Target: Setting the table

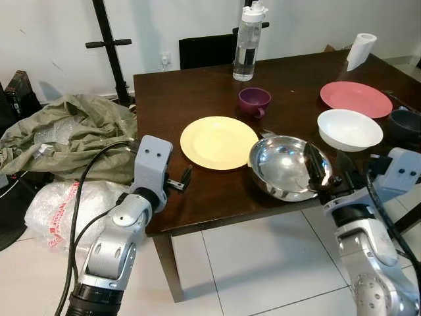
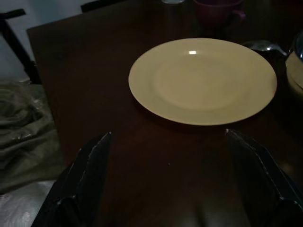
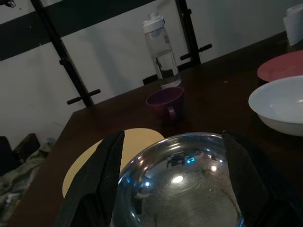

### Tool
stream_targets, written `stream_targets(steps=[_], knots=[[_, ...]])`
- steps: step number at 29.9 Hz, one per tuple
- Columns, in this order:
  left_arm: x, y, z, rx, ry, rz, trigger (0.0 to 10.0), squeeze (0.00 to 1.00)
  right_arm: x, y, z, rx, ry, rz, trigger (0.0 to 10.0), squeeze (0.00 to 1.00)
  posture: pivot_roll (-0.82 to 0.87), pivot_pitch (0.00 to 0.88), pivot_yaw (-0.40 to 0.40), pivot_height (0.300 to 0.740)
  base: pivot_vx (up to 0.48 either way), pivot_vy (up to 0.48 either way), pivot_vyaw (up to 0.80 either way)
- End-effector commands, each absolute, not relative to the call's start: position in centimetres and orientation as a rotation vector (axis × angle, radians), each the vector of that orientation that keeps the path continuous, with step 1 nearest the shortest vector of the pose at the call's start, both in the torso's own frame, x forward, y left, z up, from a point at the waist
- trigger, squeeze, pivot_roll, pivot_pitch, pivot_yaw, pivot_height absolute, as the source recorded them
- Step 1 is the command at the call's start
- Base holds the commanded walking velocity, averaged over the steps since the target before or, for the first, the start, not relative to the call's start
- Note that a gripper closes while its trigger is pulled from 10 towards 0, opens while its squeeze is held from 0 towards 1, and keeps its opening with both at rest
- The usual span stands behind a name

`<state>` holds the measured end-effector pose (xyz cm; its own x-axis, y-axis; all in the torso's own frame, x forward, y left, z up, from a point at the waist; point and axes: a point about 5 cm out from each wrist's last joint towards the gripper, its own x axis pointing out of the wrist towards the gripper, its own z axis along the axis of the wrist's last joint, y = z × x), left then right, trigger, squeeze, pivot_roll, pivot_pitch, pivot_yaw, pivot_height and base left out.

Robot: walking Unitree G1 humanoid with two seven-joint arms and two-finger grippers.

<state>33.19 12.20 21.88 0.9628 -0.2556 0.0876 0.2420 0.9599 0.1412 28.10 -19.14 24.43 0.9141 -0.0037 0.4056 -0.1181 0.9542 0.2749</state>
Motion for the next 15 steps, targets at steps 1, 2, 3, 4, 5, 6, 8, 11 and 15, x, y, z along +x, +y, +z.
stream_targets(steps=[1,2,3,4,5,6,8,11,15], knots=[[33.18,12.04,21.75,0.130,-0.104,-0.257,10.0,0.00,28.05,-19.27,23.89,0.295,-0.392,0.051,10.0,0.00,-0.01,0.173,0.098,0.740,0.341,-0.326,0.00],[33.19,12.02,21.76,0.129,-0.104,-0.257,10.0,0.00,28.05,-19.27,23.89,0.294,-0.392,0.051,10.0,0.00,-0.01,0.173,0.098,0.740,0.341,-0.311,0.00],[33.19,12.01,21.77,0.129,-0.104,-0.258,10.0,0.00,28.06,-19.27,23.89,0.294,-0.392,0.051,10.0,0.00,-0.01,0.173,0.098,0.740,0.337,-0.307,0.00],[33.19,12.01,21.77,0.129,-0.104,-0.258,10.0,0.00,28.06,-19.27,23.89,0.294,-0.392,0.051,10.0,0.00,-0.01,0.173,0.098,0.740,0.337,-0.307,0.00],[33.22,12.00,21.78,0.126,-0.103,-0.257,10.0,0.00,28.06,-19.27,23.89,0.294,-0.392,0.051,10.0,0.00,-0.01,0.172,0.098,0.740,0.337,-0.281,0.00],[33.22,12.00,21.78,0.126,-0.103,-0.257,10.0,0.00,28.06,-19.27,23.89,0.294,-0.392,0.051,10.0,0.00,-0.01,0.172,0.098,0.740,0.337,-0.281,0.00],[33.29,12.02,21.74,0.120,-0.094,-0.254,10.0,0.00,28.09,-19.30,23.89,0.293,-0.392,0.051,10.0,0.00,-0.01,0.171,0.098,0.740,0.133,0.000,0.00],[33.30,12.01,21.73,0.120,-0.092,-0.254,10.0,0.00,28.09,-19.31,23.88,0.293,-0.391,0.051,10.0,0.00,-0.01,0.170,0.098,0.740,0.000,0.000,0.00],[33.31,11.99,21.68,0.115,-0.088,-0.254,10.0,0.00,28.09,-19.33,23.87,0.293,-0.392,0.052,10.0,0.00,-0.01,0.170,0.098,0.740,0.000,0.000,0.00]])
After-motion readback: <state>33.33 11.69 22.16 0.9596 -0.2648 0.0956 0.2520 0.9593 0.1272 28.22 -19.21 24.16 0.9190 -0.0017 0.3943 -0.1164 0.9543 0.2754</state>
